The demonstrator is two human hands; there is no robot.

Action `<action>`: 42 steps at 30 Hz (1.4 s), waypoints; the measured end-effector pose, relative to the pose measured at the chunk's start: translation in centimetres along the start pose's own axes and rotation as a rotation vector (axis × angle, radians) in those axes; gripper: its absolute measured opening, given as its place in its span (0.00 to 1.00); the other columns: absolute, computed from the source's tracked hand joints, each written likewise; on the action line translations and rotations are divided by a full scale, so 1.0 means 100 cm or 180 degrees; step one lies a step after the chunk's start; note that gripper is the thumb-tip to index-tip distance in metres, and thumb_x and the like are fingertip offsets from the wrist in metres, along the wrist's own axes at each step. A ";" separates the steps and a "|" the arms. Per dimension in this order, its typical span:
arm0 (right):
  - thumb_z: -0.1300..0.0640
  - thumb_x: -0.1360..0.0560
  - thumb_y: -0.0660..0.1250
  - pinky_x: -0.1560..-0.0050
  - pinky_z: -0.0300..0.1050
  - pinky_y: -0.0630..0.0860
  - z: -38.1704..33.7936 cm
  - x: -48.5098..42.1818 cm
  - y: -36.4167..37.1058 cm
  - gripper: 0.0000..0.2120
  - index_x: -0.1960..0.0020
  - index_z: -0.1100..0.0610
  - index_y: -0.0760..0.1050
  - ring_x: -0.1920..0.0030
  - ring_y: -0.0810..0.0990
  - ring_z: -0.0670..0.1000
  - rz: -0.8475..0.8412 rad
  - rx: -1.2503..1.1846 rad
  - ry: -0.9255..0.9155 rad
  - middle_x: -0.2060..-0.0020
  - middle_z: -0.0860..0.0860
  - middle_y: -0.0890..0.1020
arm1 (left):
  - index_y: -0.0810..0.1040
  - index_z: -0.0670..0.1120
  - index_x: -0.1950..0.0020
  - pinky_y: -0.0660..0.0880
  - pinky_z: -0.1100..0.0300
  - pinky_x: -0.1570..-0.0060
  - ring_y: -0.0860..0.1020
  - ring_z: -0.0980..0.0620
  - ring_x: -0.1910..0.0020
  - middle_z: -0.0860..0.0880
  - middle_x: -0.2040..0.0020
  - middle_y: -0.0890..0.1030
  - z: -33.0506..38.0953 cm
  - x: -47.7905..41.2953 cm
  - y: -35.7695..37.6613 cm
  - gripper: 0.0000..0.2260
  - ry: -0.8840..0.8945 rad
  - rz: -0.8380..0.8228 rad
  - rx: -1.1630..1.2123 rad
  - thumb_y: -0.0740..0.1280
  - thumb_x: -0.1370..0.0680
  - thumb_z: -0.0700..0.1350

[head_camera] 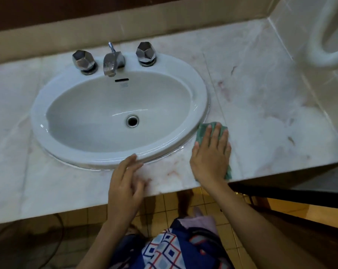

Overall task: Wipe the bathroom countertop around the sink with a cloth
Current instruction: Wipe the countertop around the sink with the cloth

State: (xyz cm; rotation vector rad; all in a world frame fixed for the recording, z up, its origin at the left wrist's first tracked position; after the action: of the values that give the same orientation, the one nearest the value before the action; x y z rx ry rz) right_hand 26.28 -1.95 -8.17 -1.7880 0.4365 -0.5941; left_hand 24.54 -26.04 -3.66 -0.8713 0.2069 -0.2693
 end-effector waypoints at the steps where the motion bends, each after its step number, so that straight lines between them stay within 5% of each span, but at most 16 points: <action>1: 0.45 0.19 0.44 0.24 0.59 0.47 -0.013 0.010 0.005 0.31 0.21 0.59 0.40 0.23 0.38 0.58 0.0006 -0.0055 0.0089 0.22 0.57 0.41 | 0.77 0.45 0.39 0.67 0.56 0.33 0.68 0.53 0.30 0.49 0.30 0.71 -0.004 0.007 -0.001 0.16 0.0095 -0.0006 -0.0046 0.61 0.25 0.45; 6: 0.44 0.20 0.45 0.25 0.59 0.50 -0.074 0.076 0.029 0.33 0.22 0.62 0.44 0.23 0.41 0.59 0.0103 -0.0140 0.0129 0.22 0.60 0.45 | 0.78 0.43 0.40 0.64 0.54 0.31 0.67 0.46 0.29 0.46 0.28 0.69 -0.036 0.026 -0.009 0.16 0.0467 -0.0082 -0.0101 0.60 0.26 0.43; 13: 0.42 0.19 0.43 0.24 0.55 0.49 -0.088 0.128 0.046 0.29 0.21 0.52 0.44 0.22 0.40 0.50 -0.0116 0.0150 -0.1041 0.21 0.50 0.43 | 0.80 0.43 0.43 0.72 0.45 0.40 0.73 0.42 0.35 0.44 0.32 0.73 -0.105 0.052 -0.063 0.15 0.0453 0.0323 -0.0024 0.61 0.26 0.42; 16: 0.42 0.19 0.42 0.25 0.58 0.52 -0.079 0.121 0.042 0.29 0.21 0.53 0.45 0.22 0.42 0.51 0.0112 0.0089 -0.0325 0.21 0.50 0.45 | 0.80 0.42 0.42 0.72 0.42 0.42 0.73 0.40 0.35 0.43 0.32 0.74 -0.138 0.063 -0.087 0.16 0.0322 0.0438 -0.0194 0.62 0.27 0.39; 21: 0.44 0.18 0.43 0.24 0.58 0.44 -0.172 0.148 0.069 0.31 0.21 0.58 0.41 0.23 0.38 0.57 0.0179 -0.0195 0.0497 0.22 0.56 0.40 | 0.75 0.46 0.34 0.68 0.40 0.40 0.65 0.41 0.27 0.45 0.27 0.68 -0.196 0.076 -0.123 0.21 -0.0282 0.0326 -0.0802 0.58 0.25 0.47; 27: 0.45 0.18 0.44 0.25 0.57 0.40 -0.300 0.216 0.110 0.31 0.22 0.55 0.37 0.24 0.32 0.55 -0.0071 -0.0184 -0.0764 0.23 0.54 0.35 | 0.74 0.47 0.32 0.64 0.41 0.39 0.65 0.42 0.27 0.44 0.27 0.68 -0.244 0.089 -0.151 0.23 -0.0658 0.0324 -0.1005 0.53 0.24 0.52; 31: 0.45 0.19 0.47 0.25 0.54 0.49 -0.281 0.219 0.101 0.29 0.21 0.52 0.44 0.22 0.41 0.52 -0.0083 0.0035 -0.1631 0.21 0.51 0.44 | 0.75 0.48 0.33 0.65 0.42 0.40 0.67 0.43 0.28 0.45 0.28 0.70 -0.250 0.088 -0.156 0.23 -0.0547 0.0311 -0.0934 0.55 0.24 0.53; 34: 0.43 0.19 0.44 0.27 0.58 0.59 -0.197 0.194 0.078 0.30 0.21 0.53 0.46 0.22 0.48 0.54 0.0182 0.0161 -0.0826 0.21 0.52 0.48 | 0.76 0.49 0.34 0.66 0.42 0.41 0.68 0.43 0.30 0.45 0.28 0.71 -0.253 0.088 -0.156 0.22 -0.0512 0.0269 -0.0939 0.56 0.25 0.53; 36: 0.42 0.20 0.40 0.26 0.60 0.57 -0.169 0.183 0.069 0.31 0.21 0.54 0.42 0.22 0.45 0.55 0.0172 0.0149 -0.0189 0.21 0.53 0.46 | 0.77 0.50 0.34 0.65 0.42 0.40 0.69 0.43 0.30 0.46 0.29 0.72 -0.256 0.086 -0.156 0.23 -0.0531 0.0270 -0.0888 0.56 0.25 0.53; 42: 0.44 0.19 0.47 0.24 0.58 0.45 -0.266 0.179 0.096 0.32 0.21 0.60 0.43 0.23 0.40 0.60 0.0222 -0.0203 0.0877 0.22 0.59 0.42 | 0.78 0.50 0.36 0.67 0.41 0.41 0.70 0.42 0.31 0.46 0.30 0.73 -0.257 0.085 -0.156 0.21 -0.0564 0.0339 -0.0625 0.58 0.26 0.50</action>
State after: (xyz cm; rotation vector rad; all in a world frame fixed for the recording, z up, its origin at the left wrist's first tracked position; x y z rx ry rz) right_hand 24.88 -35.39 -8.19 -1.7492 0.7098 -0.7885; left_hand 22.86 -56.94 -8.27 -1.0693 0.1152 -0.0720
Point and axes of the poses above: each hand's wrist, its own x-axis away from the middle knuckle, its own y-axis out of the palm, z = x × y, the point moved 5 cm from there along -x, towards the middle knuckle
